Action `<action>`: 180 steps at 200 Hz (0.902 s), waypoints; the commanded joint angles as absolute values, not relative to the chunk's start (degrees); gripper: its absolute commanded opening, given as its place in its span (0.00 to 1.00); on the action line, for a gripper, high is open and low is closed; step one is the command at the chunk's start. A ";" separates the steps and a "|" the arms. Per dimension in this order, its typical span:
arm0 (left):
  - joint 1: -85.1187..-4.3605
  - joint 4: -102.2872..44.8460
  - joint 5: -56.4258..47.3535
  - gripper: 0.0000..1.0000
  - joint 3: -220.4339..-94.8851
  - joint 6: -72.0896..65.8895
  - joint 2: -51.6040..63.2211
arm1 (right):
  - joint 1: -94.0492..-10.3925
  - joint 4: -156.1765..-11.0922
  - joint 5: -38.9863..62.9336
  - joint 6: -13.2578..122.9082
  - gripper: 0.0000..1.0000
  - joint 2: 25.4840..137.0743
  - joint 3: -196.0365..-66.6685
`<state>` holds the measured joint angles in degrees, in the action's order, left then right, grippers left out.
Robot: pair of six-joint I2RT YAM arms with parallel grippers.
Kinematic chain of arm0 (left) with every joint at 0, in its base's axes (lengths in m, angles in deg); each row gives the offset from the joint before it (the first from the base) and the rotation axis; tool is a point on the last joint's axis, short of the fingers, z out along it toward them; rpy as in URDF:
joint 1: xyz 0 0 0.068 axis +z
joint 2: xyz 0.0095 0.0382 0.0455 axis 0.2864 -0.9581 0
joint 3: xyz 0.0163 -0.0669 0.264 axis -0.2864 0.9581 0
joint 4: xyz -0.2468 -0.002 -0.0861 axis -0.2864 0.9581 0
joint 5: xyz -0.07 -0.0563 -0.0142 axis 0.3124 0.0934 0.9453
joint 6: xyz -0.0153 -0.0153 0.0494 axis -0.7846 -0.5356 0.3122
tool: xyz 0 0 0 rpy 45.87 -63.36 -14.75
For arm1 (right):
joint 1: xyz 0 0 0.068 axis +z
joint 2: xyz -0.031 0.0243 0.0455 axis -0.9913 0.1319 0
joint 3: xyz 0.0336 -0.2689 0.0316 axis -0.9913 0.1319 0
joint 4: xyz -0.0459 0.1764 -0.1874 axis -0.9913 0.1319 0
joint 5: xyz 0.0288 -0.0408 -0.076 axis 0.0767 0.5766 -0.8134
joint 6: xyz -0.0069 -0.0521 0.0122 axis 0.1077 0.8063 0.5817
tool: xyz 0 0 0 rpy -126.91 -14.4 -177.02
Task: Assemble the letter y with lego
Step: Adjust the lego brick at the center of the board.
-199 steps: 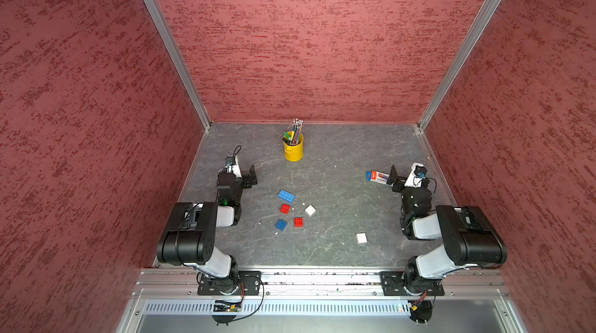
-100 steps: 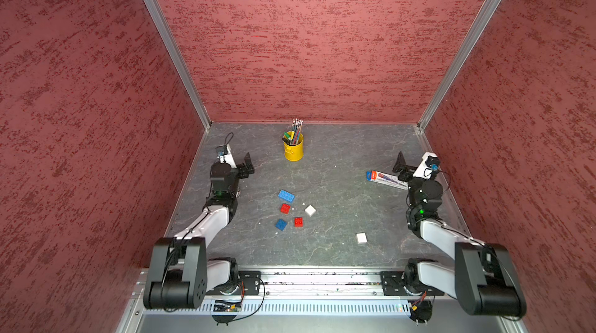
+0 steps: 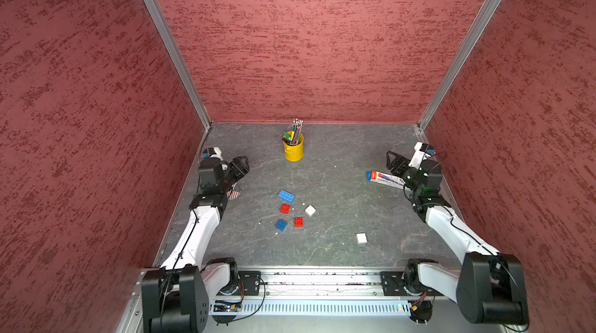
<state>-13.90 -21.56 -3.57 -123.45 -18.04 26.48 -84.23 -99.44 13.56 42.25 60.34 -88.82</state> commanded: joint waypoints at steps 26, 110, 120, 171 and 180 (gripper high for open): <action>-27.71 -5.74 -3.36 0.65 -128.40 -16.49 20.35 | -78.79 -79.25 16.75 43.29 0.51 62.10 -92.84; -44.71 -4.44 1.41 0.54 -133.60 -19.93 6.04 | -65.46 -65.14 9.20 43.84 0.50 59.67 -91.44; -46.12 -4.50 2.18 0.52 -133.98 -20.16 4.81 | -64.07 -64.22 9.21 43.27 0.51 59.56 -91.36; -51.22 -3.34 5.47 0.50 -136.08 -19.37 0.01 | -59.70 -56.13 6.25 42.52 0.54 57.55 -91.19; -51.69 -3.27 6.22 0.50 -136.50 -19.28 -0.93 | -59.04 -56.28 6.37 42.31 0.54 57.44 -91.02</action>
